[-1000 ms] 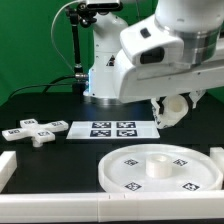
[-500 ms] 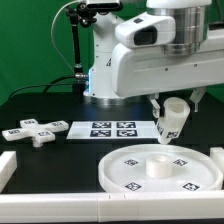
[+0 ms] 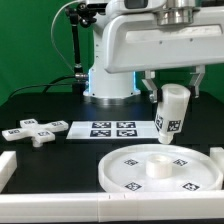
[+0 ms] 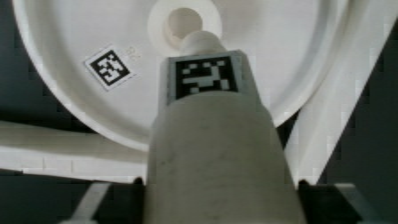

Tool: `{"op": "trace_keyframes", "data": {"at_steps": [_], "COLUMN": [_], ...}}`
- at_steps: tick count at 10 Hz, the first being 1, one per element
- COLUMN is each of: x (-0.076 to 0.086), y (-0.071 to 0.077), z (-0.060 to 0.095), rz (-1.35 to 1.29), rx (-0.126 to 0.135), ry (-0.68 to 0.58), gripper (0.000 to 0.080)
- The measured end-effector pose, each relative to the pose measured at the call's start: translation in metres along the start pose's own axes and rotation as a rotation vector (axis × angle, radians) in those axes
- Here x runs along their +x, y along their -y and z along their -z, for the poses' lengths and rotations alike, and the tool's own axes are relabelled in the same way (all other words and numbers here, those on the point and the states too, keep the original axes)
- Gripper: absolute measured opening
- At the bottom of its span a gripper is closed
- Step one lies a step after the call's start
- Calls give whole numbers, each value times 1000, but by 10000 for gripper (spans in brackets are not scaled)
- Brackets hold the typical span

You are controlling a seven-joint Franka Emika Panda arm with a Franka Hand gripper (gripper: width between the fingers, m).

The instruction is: Assemble round table

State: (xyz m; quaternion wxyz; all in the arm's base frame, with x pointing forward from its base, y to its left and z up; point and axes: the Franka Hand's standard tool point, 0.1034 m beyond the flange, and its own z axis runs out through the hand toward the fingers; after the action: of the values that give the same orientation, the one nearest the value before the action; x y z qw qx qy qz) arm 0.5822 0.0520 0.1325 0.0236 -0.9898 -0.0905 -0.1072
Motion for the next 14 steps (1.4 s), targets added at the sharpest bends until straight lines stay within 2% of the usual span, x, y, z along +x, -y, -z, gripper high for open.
{"op": "trace_keyframes", "data": {"at_steps": [1,2,4,7,14], "x": [4,-6,-8,-21,-23], "y": [-2,1,-4,-12,-6], "z": [-1,-8,-5,-10,-22], "rz": [6,11,2,-12,-5], "rx": [-18,-24,-24,-28,-22], "ry": [-91,-116,-101,-103,-88], "gripper": [409,409,409,409,409]}}
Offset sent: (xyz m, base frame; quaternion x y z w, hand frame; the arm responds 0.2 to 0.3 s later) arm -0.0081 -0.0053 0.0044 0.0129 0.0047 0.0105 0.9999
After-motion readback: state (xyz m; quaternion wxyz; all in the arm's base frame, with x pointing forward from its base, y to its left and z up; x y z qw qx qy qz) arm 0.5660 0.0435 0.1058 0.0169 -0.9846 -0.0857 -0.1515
